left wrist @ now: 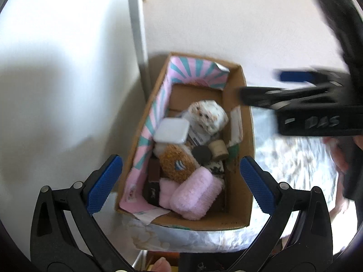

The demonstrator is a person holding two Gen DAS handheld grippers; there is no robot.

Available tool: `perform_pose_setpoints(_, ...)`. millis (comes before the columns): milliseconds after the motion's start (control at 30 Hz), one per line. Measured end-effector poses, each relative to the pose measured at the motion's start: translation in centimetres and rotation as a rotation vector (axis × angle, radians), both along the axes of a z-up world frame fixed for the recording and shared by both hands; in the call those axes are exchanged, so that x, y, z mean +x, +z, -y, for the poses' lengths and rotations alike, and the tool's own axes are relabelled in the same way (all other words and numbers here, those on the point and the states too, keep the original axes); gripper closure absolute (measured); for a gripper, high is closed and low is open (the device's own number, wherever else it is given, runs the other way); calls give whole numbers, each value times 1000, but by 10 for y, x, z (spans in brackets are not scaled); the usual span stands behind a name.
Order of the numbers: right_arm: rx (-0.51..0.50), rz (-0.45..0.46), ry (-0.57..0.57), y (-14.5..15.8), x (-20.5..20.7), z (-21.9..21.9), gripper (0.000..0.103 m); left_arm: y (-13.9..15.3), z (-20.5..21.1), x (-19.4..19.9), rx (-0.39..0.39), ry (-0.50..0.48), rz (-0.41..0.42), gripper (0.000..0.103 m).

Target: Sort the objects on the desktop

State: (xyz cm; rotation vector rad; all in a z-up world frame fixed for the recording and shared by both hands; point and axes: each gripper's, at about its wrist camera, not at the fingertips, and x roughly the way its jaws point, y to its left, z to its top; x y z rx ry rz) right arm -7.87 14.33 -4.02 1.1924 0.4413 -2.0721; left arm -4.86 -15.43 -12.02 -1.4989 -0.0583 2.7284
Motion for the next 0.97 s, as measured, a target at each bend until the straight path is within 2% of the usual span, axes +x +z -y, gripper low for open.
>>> perform_pose_setpoints(67,-12,-24,-171,15,-2,-38,11,15,-6,2,-32,37,-44,0)
perform_pose_setpoints(167,-20,-78,-325,35,4,-83,11,33,-16,0,-47,47,-83,0)
perform_pose_setpoints(367,-26,-120,-519,57,25,-153,11,61,-49,-4,-28,3,-119,0)
perform_pose_setpoints(600,-6,-123,-592,45,52,-175,11,73,-78,4,-41,-43,-137,0)
perform_pose_setpoints(733,-9,-123,-616,36,70,-169,11,73,-89,7,-61,-70,-151,0)
perform_pose_setpoints(967,-11,-125,-613,37,78,-169,11,76,-97,6,-67,-80,-154,0)
